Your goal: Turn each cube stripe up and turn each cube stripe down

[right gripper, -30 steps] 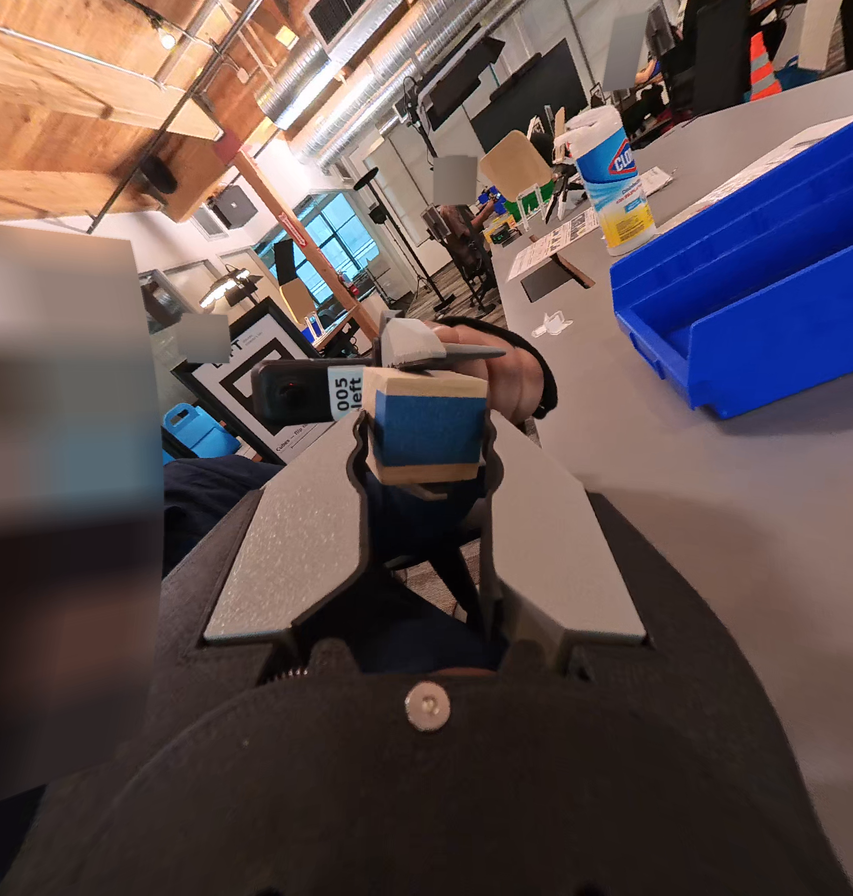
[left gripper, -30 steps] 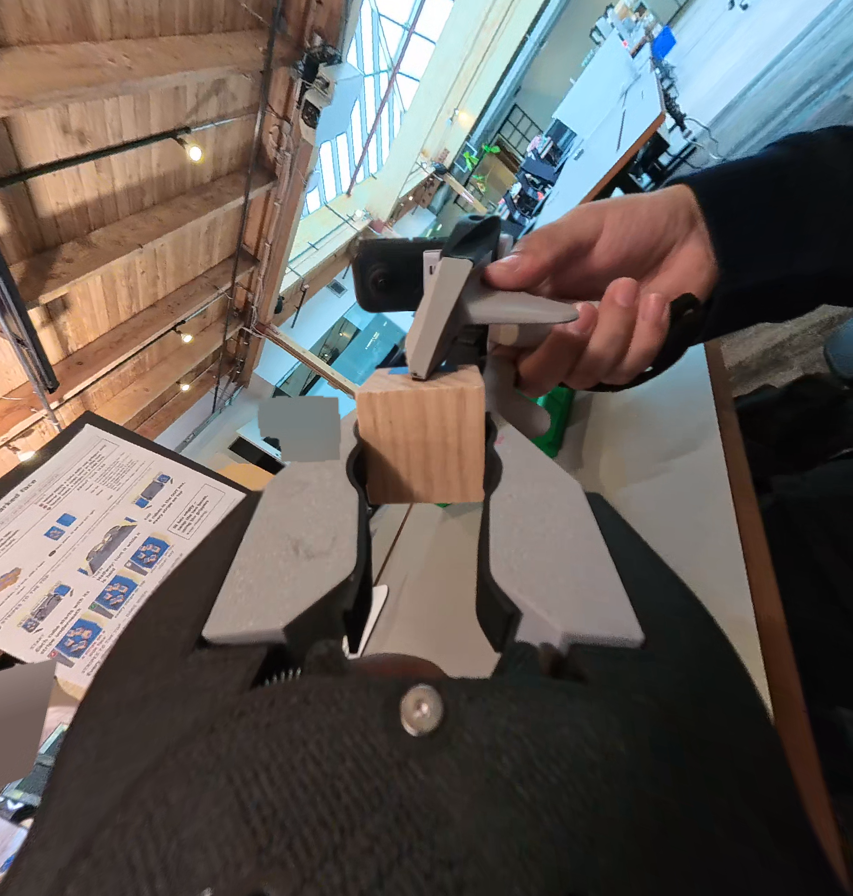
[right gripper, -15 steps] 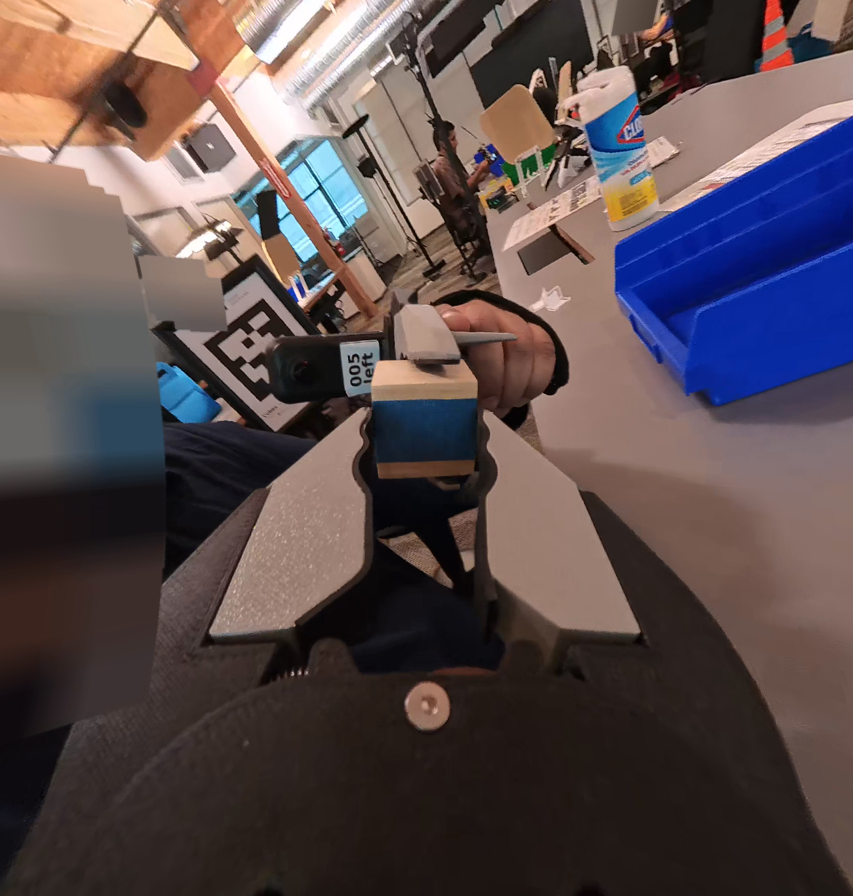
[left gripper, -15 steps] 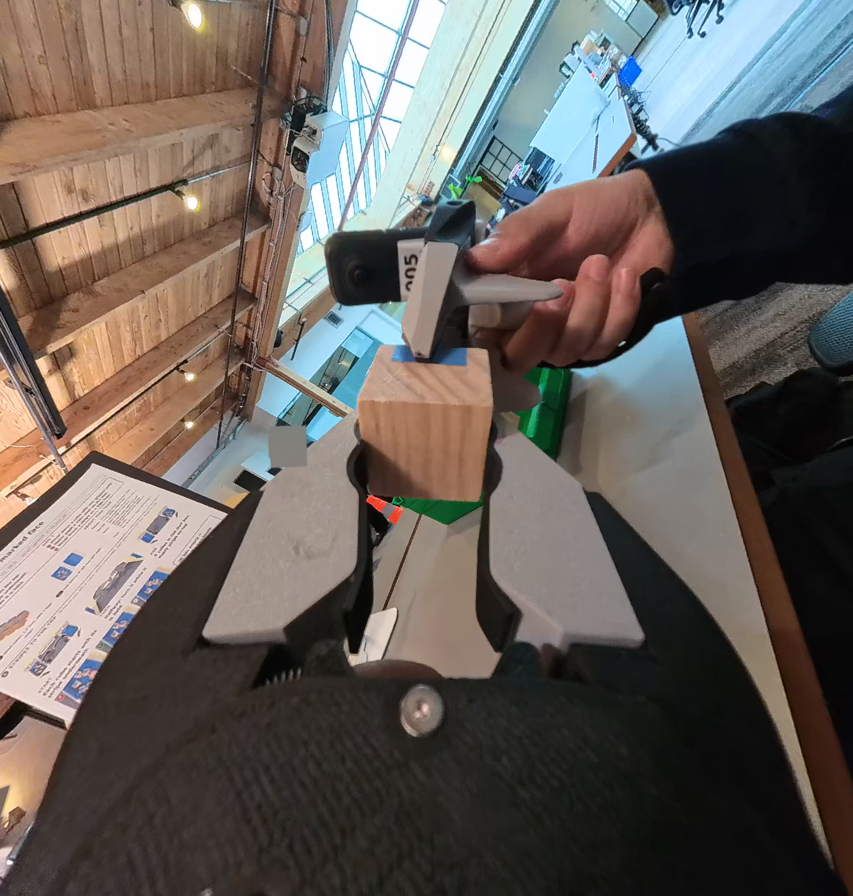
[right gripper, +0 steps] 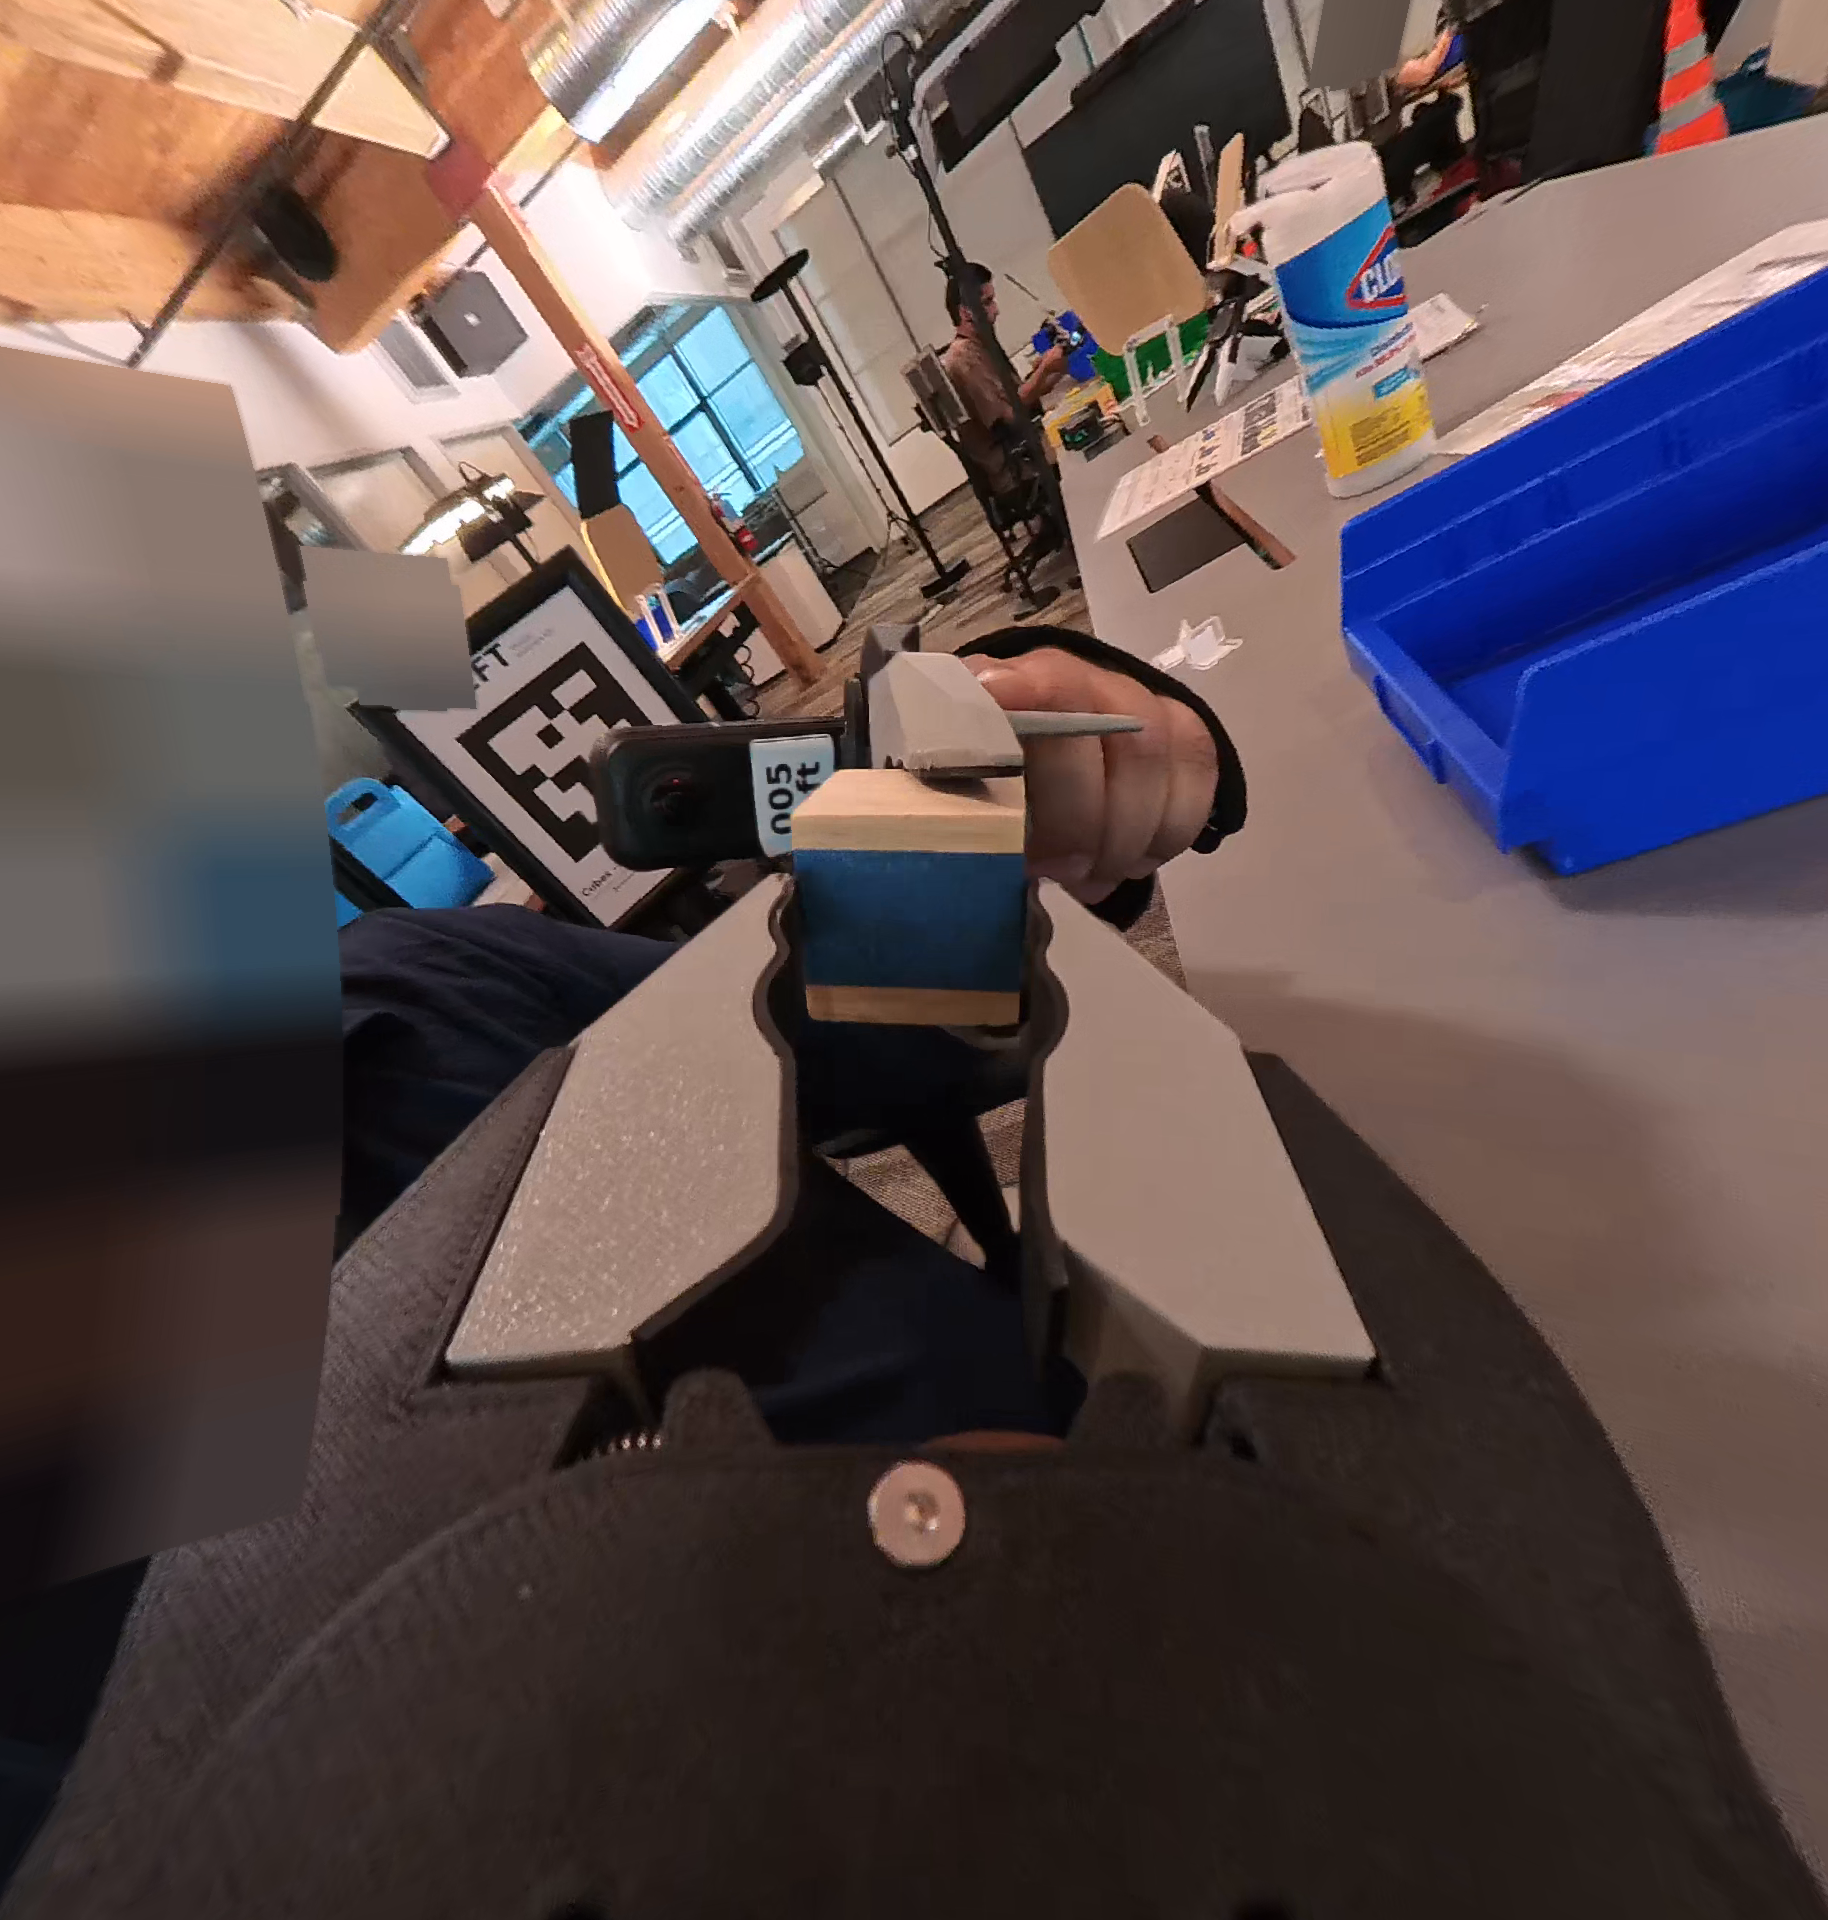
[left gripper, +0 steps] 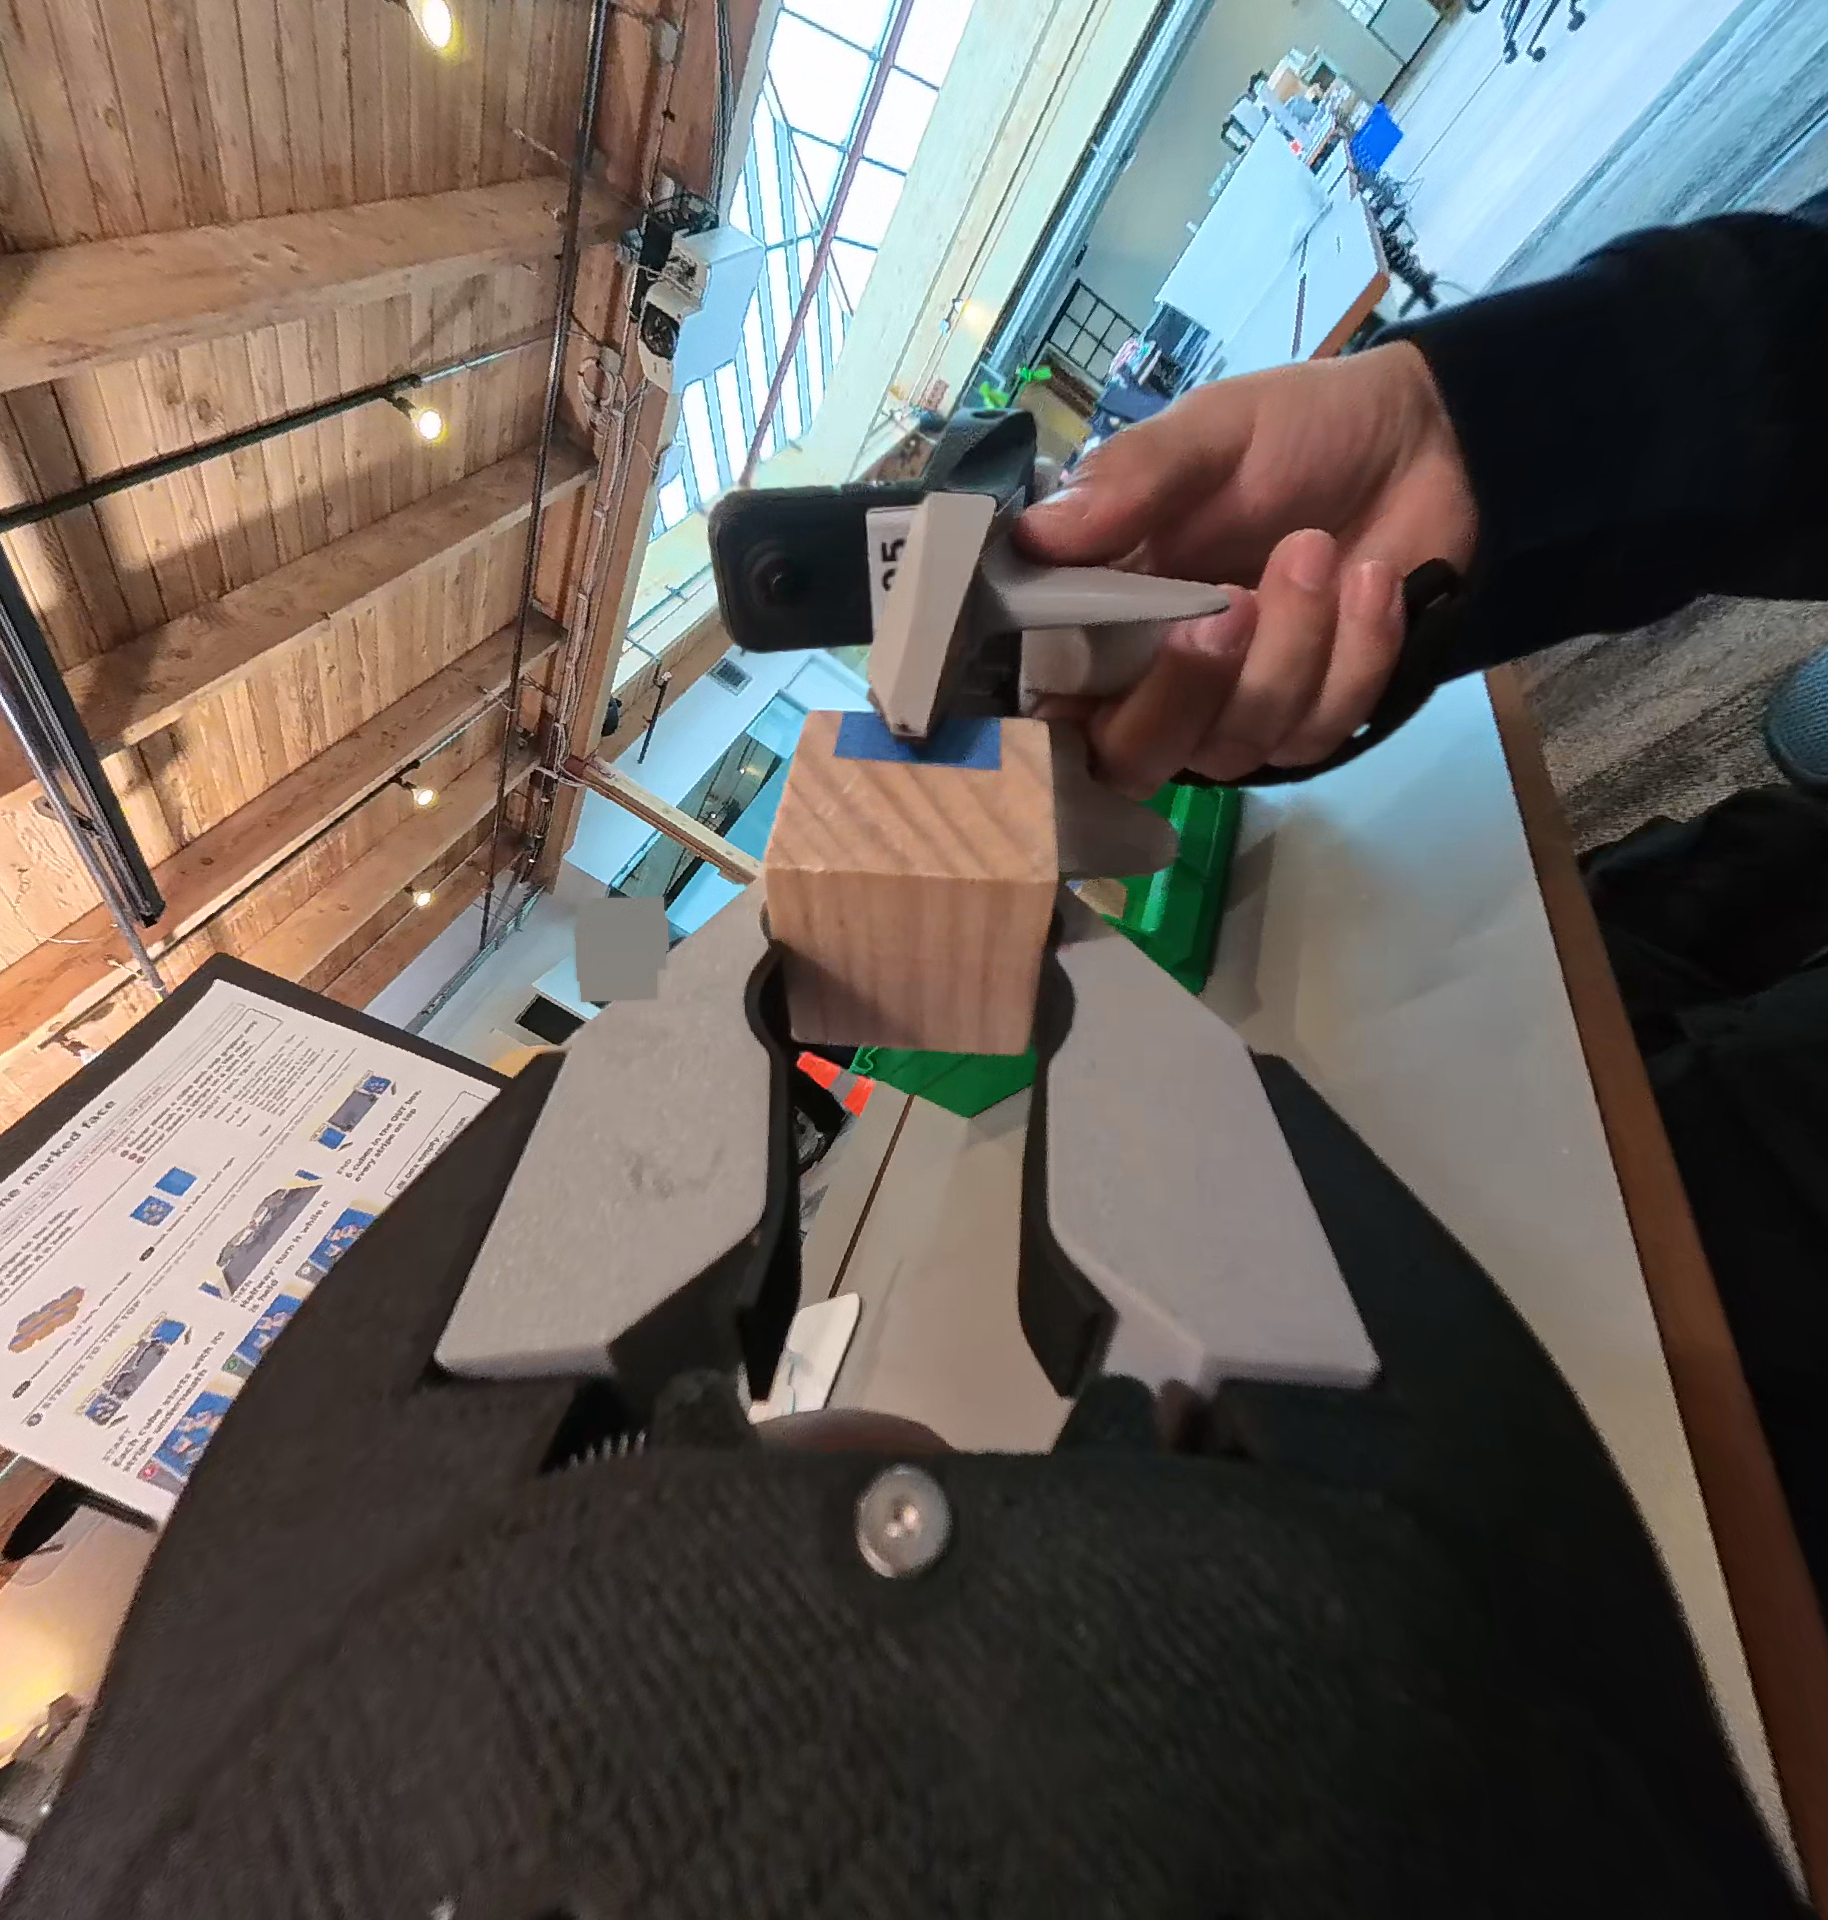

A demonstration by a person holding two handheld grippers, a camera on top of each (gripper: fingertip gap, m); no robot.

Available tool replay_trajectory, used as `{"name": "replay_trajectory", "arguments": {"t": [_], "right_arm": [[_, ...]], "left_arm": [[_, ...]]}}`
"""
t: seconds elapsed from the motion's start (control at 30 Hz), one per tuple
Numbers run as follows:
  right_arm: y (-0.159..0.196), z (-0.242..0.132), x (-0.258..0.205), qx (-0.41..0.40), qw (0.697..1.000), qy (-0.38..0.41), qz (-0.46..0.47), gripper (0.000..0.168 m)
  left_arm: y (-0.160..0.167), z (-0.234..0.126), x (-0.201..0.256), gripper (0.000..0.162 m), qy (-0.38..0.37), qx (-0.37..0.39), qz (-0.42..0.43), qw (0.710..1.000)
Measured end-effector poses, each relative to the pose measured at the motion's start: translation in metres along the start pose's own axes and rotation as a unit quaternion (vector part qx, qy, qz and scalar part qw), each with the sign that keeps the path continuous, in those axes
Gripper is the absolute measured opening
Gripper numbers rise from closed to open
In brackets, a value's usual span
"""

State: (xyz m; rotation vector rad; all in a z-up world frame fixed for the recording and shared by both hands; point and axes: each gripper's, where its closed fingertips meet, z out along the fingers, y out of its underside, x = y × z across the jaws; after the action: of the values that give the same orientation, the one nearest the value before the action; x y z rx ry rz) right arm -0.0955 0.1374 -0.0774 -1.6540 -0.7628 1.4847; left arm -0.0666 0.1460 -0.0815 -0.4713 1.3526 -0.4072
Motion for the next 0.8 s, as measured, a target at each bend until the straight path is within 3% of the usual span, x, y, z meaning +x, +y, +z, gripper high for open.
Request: {"name": "replay_trajectory", "arguments": {"t": [0.3,0.57,0.8], "right_arm": [[-0.001,0.0,0.011,-0.005,0.997,0.062,-0.051,0.039],[0.001,-0.001,0.018,-0.009,0.997,0.063,-0.038,0.04],[0.002,-0.001,0.033,-0.023,0.984,0.156,-0.084,0.042]], "left_arm": [[0.016,0.002,-0.001,0.044,-0.006,-0.035,0.005,0.999],[0.025,0.003,0.001,0.043,0.002,-0.066,-0.001,0.998],[0.036,0.006,0.001,0.043,0.0,-0.097,0.005,0.995]]}}
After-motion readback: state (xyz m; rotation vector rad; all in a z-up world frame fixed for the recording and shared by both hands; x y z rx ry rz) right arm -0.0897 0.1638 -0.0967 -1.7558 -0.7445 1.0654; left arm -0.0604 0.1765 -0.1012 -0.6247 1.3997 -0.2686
